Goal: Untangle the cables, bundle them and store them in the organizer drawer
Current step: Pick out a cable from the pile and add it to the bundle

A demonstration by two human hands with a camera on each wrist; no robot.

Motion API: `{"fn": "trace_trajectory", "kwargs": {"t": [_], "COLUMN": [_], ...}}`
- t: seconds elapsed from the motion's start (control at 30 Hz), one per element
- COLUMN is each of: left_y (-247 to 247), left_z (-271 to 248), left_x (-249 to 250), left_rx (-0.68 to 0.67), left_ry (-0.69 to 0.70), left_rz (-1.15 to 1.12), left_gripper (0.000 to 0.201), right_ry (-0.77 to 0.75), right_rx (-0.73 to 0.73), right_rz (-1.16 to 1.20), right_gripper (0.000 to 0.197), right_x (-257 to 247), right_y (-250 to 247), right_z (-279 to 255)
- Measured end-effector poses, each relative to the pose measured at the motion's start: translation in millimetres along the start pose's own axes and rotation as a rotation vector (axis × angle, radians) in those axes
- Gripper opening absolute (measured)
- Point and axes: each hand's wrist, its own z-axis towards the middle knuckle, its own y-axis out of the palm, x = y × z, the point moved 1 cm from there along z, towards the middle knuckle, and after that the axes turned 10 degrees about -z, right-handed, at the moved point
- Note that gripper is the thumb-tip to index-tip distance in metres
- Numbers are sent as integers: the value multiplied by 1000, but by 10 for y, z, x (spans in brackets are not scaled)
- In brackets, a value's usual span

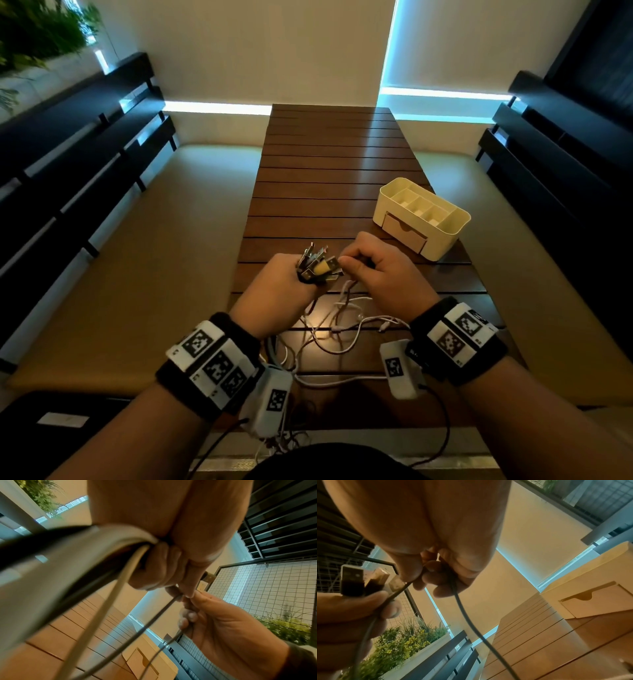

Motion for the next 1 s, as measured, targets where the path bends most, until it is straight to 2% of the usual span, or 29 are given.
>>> {"fn": "trace_trajectory", "kwargs": {"t": [0.17, 0.23, 0.3, 0.37, 0.47, 0.6, 0.7, 0.8, 0.9, 1.0], "left_y": [-72, -139, -240, -355, -514, -540, -507, -505, -392, -188], "left_z": [-38, -46, -55, -78, -100, -122, -97, -59, -52, -40], "left_x": [49, 44, 45, 40, -72, -274, -291, -236, -130, -38], "left_rx": [30, 69, 114, 140, 125, 57, 177, 267, 155, 2], "left_ry": [24, -22, -71, -76, -142, -273, -202, -115, -46, 28], "left_rz": [-61, -265, -502, -581, -516, -206, -192, -278, -272, -101], "left_gripper": [32, 25, 14, 7, 9, 19, 26, 26, 20, 29], "right_ry": [45, 111, 194, 269, 309, 262, 149, 83, 13, -57], "right_rx": [-38, -118, -174, -169, -89, 31, 32, -42, -81, -81], "right_rz": [30, 36, 34, 35, 15, 45, -97, -245, -276, -290], "right_gripper": [16, 13, 22, 27, 18, 13, 10, 16, 17, 16], "right_x": [44, 132, 266, 391, 490, 402, 292, 231, 95, -55], "right_y": [28, 96, 159, 165, 99, -35, -83, -68, -14, 33], "right_z": [-62, -94, -146, -205, -228, -108, -15, 26, 58, 119]}}
